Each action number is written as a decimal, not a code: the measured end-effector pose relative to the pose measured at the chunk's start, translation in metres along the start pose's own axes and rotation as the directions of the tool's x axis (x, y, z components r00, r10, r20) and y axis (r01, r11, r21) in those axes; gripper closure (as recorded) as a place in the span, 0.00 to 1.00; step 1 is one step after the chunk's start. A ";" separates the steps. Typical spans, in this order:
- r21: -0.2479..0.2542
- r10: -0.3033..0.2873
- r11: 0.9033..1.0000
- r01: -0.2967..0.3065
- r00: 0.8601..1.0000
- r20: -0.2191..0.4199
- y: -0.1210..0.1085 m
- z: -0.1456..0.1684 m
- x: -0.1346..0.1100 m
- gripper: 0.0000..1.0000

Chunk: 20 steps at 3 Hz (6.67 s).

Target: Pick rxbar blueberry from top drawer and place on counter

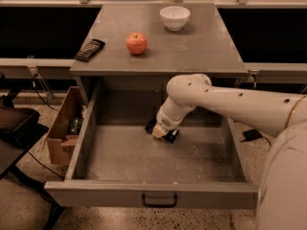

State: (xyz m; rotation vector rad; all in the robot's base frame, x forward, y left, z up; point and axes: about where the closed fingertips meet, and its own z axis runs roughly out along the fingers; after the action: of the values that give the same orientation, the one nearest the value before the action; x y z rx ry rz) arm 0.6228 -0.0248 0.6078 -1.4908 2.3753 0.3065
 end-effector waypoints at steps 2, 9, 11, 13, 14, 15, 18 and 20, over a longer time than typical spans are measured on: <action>0.056 -0.238 0.971 0.234 0.968 0.079 0.039 -0.168 -0.038 1.00; 0.472 -0.097 0.881 -0.032 0.964 0.246 -0.195 -0.404 -0.095 1.00; 0.344 -0.014 0.937 -0.056 0.980 0.197 -0.222 -0.292 -0.080 0.84; 0.344 -0.014 0.937 -0.056 0.980 0.197 -0.222 -0.292 -0.080 0.37; 0.344 -0.014 0.937 -0.056 0.980 0.197 -0.222 -0.292 -0.080 0.14; 0.344 -0.014 0.937 -0.056 0.980 0.197 -0.222 -0.292 -0.080 0.00; 0.468 -0.062 0.883 -0.016 0.987 0.151 -0.217 -0.371 -0.066 0.00; 0.545 0.031 0.809 -0.218 0.943 0.332 -0.165 -0.483 0.046 0.00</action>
Offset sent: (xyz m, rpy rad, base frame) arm -0.0773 -0.0272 0.2711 0.0230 -0.2369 0.3094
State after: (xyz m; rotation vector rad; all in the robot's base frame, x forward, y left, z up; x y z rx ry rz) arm 0.6785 -0.3008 1.0357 -0.9224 2.0517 -0.1455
